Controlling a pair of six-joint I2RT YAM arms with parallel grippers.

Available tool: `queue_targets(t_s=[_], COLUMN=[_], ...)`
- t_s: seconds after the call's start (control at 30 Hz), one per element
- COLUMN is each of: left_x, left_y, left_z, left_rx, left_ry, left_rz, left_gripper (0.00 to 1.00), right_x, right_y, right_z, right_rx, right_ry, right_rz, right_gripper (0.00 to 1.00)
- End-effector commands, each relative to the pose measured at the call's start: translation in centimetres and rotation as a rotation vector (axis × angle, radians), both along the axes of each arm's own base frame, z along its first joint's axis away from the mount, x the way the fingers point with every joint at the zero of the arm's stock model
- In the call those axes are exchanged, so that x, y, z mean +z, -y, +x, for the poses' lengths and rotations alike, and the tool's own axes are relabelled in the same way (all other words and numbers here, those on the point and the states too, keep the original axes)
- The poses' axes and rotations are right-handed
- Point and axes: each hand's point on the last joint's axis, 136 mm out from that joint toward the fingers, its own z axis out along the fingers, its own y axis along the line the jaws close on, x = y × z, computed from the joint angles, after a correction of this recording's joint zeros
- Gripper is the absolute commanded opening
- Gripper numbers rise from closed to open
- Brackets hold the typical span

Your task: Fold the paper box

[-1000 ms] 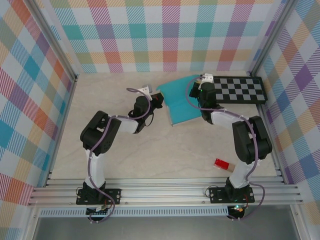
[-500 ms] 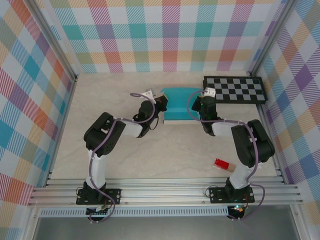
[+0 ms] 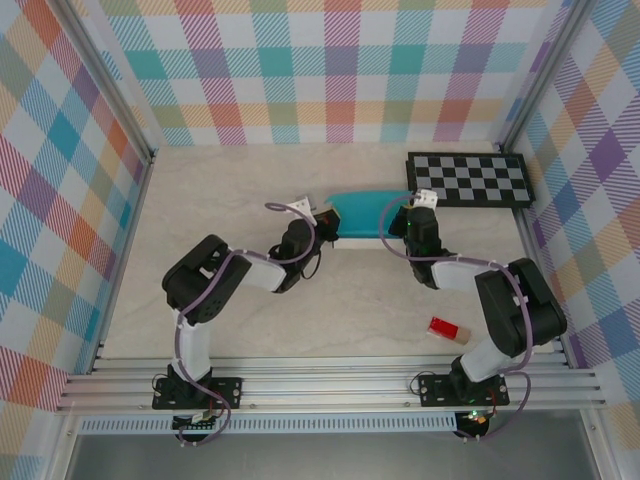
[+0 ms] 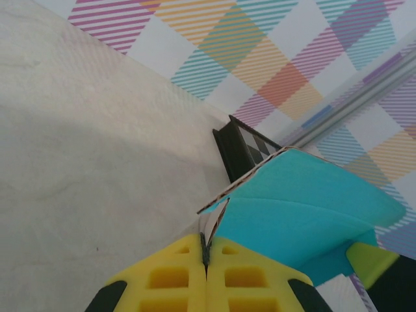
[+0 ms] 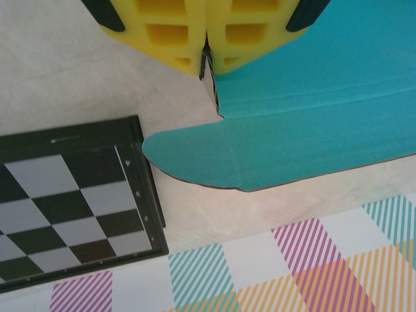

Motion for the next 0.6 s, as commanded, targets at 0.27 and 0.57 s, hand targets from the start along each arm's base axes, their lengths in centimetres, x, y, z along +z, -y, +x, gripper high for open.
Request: queue_targets(t_s=[0.27,0.57], left_x=[-2.0,-1.8], left_y=[3.1,4.1], left_z=[-8.5,-12.7], left_rx=[-0.268,-0.336], left_ry=[-0.047,0.025], left_rz=[0.120,0.271], left_gripper=[0.00,0.00], right_x=[-1.0,-3.3], right_y=[-5.2,-3.3], right_z=[-6.3,-11.8], right_rx=[0.252,0.236], right_ry=[-0.076,-0.165], right_rz=[0.061,0.031], right_gripper=[0.00,0.00])
